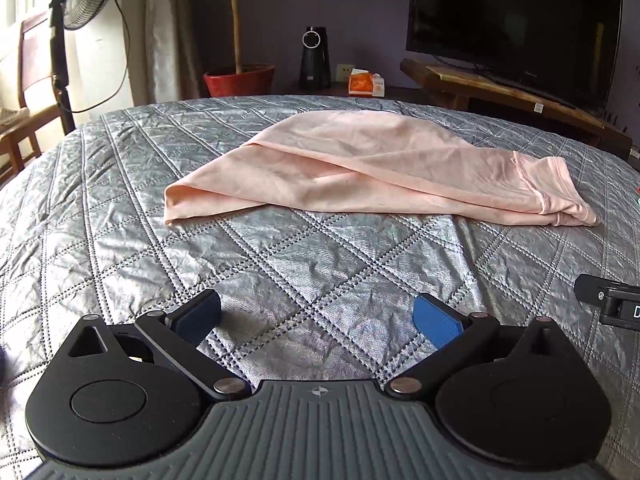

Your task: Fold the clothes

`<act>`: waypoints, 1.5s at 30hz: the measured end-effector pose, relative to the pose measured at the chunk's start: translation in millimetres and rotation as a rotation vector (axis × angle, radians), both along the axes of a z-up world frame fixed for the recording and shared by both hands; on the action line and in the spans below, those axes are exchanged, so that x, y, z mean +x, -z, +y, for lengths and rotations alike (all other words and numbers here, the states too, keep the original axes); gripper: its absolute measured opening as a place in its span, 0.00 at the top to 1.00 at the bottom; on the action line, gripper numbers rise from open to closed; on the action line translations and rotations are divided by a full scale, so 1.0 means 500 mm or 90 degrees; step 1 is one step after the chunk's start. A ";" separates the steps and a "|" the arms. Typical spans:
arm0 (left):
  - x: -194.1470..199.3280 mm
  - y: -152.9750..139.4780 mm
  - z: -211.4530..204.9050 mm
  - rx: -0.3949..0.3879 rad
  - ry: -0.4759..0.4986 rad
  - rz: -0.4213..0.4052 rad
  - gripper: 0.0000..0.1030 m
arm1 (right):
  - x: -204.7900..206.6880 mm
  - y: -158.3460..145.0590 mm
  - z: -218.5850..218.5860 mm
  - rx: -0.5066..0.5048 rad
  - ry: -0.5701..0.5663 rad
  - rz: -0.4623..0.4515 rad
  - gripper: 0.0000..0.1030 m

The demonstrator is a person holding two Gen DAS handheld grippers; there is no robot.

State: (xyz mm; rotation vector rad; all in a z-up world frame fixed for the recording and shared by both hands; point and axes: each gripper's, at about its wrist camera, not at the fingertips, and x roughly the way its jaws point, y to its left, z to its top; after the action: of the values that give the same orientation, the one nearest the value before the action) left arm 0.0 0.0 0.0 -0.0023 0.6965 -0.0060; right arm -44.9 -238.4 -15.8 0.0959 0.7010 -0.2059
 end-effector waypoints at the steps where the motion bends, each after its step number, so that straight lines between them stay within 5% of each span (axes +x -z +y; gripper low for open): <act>1: 0.000 0.000 0.000 -0.002 0.000 -0.002 0.00 | 0.000 0.000 0.000 0.000 0.000 0.000 0.00; 45: -0.001 -0.002 -0.001 0.009 0.000 0.002 0.00 | 0.000 0.000 0.000 0.000 0.000 0.000 0.00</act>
State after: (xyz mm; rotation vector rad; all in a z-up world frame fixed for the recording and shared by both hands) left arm -0.4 -0.7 0.8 0.0107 0.6998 -0.0019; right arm -44.9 -238.4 -15.8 0.0958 0.7009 -0.2059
